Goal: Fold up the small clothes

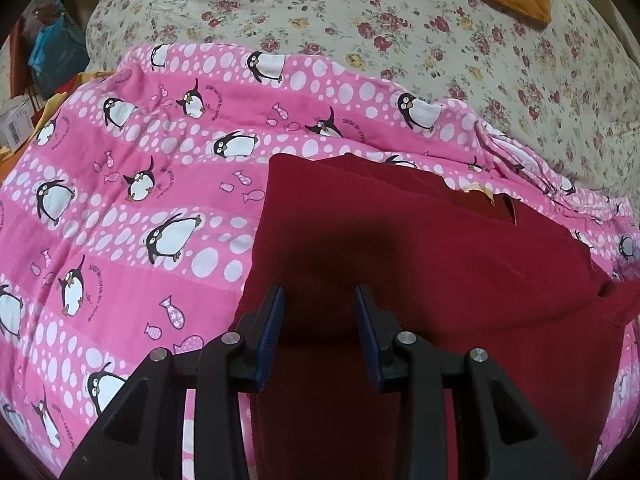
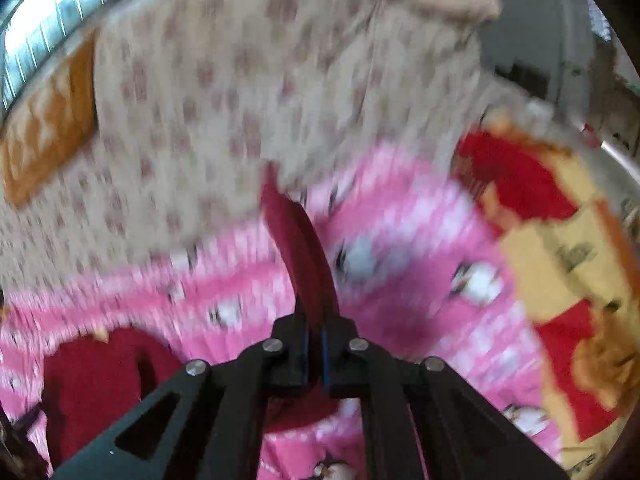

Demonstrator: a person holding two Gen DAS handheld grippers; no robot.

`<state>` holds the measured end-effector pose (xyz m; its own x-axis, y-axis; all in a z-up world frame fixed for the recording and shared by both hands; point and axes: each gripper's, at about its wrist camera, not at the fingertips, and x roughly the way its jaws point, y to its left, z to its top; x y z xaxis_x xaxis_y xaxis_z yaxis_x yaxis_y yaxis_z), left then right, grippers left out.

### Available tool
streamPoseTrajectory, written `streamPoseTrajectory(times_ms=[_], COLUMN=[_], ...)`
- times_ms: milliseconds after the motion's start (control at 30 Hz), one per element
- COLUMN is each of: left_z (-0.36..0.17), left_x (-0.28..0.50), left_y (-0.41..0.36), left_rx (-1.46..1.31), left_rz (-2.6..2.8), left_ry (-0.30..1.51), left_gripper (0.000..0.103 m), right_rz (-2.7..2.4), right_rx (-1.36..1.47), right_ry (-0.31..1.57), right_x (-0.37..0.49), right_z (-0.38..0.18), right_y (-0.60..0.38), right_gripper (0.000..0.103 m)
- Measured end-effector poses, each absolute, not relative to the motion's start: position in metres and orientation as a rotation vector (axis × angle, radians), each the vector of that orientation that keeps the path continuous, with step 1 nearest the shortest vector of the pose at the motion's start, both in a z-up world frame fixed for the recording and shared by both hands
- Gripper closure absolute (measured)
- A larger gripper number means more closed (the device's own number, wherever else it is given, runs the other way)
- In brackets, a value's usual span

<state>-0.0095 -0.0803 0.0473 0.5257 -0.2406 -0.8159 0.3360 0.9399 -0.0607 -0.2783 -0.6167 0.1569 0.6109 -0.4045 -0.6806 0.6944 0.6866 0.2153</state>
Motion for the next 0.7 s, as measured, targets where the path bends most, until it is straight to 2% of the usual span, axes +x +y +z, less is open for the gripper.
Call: streamPoseTrajectory(times_ms=[33,67,167,333,500,533,600,700], left_z=[0.047,0.048,0.05,0.051,0.049,0.049,0.048,0.047], left_x=[-0.01,-0.011,-0.013,-0.015,-0.013,-0.013,-0.013,-0.012], left_y=[-0.081,-0.082,-0.082,-0.081,-0.081,-0.081,-0.083,-0.084], left_rx=[0.112,0.114,0.113,0.109,0.105,0.109,0.121,0.142], left_rz=[-0.349,-0.352,-0.364,-0.369,-0.36,-0.358,-0.358,-0.357], left_ry=[0.957,0.957,0.955,0.956,0.961,0.96,0.955,0.951], left_gripper=[0.088,0.088,0.088,0.088,0.088,0.088,0.088,0.088], right_rz=[-0.683,-0.709,-0.842,-0.853,-0.687,-0.681,-0.702,-0.744], right_rx=[0.463,0.444,0.428,0.562,0.69,0.696,0.708,0.747], right_ry=[0.632,0.658,0.848,0.813,0.81,0.813,0.84,0.888], right_x=[-0.281,-0.281,-0.283,-0.311,-0.283,-0.275,-0.253,-0.228], right_z=[0.165,0.167,0.15,0.14,0.118,0.113,0.095,0.063], right_y=[-0.619,-0.624,-0.64,-0.643,-0.637,-0.635,-0.636,-0.651], right_gripper=[0.099,0.094,0.059,0.057,0.057,0.055,0.045,0.045])
